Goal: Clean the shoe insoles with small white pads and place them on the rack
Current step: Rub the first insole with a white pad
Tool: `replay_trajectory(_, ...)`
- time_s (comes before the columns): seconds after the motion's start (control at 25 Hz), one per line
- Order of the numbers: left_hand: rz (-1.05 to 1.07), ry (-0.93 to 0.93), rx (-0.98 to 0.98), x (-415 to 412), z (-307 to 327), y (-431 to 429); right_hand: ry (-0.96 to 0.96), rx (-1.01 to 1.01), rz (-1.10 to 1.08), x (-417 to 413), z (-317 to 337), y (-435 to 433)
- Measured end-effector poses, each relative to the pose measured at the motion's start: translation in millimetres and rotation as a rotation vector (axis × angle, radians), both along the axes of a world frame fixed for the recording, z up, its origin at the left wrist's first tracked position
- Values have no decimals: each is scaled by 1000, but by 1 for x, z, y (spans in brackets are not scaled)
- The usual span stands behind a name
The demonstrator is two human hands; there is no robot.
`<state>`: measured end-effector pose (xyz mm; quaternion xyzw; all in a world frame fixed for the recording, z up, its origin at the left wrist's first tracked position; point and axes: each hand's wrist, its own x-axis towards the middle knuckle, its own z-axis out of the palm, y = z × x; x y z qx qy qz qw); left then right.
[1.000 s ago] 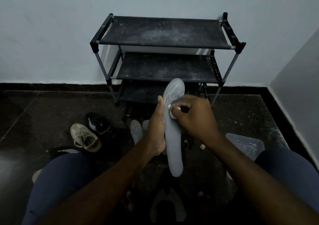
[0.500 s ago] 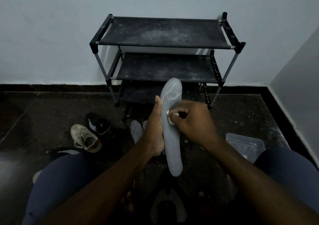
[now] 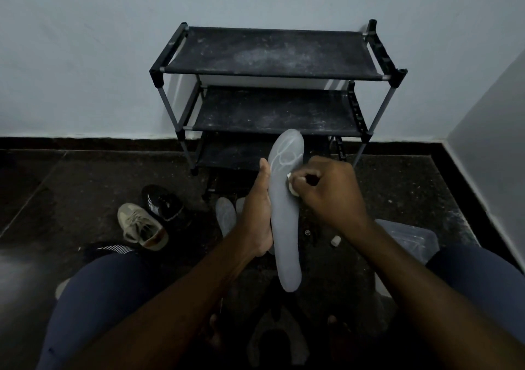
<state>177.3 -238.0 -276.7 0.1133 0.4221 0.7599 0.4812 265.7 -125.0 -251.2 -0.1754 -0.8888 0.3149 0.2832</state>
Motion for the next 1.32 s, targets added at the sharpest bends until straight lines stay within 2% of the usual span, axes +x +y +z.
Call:
replay_trajectory(0.12, 1, 18, -21, 3, 0, 1, 28, 9, 2, -5, 2, -1)
replay_trajectory(0.24, -3, 17, -16, 1, 2, -3, -40, 20, 77, -1, -2, -13)
replay_trajectory(0.44, 29, 57, -48, 2, 0, 0, 8, 11, -45, -1, 1, 4)
replay_trajectory(0.64, 23, 31, -48, -3, -5, -1, -64, 42, 88, 4, -1, -6)
replay_trajectory(0.84, 45, 90, -49, -3, -13, 1, 0, 37, -24, 1, 2, 6)
replay_trajectory(1.0, 62, 48, -83, -6, -10, 2, -59, 25, 109, 6, -1, -3)
replay_trajectory(1.2, 52, 105, -93, -4, -12, 2, 9, 5, -27, 3, -1, 11)
replay_trajectory(1.32, 77, 85, -102, -4, -4, 5, -15, 24, 74, 2, -3, 0)
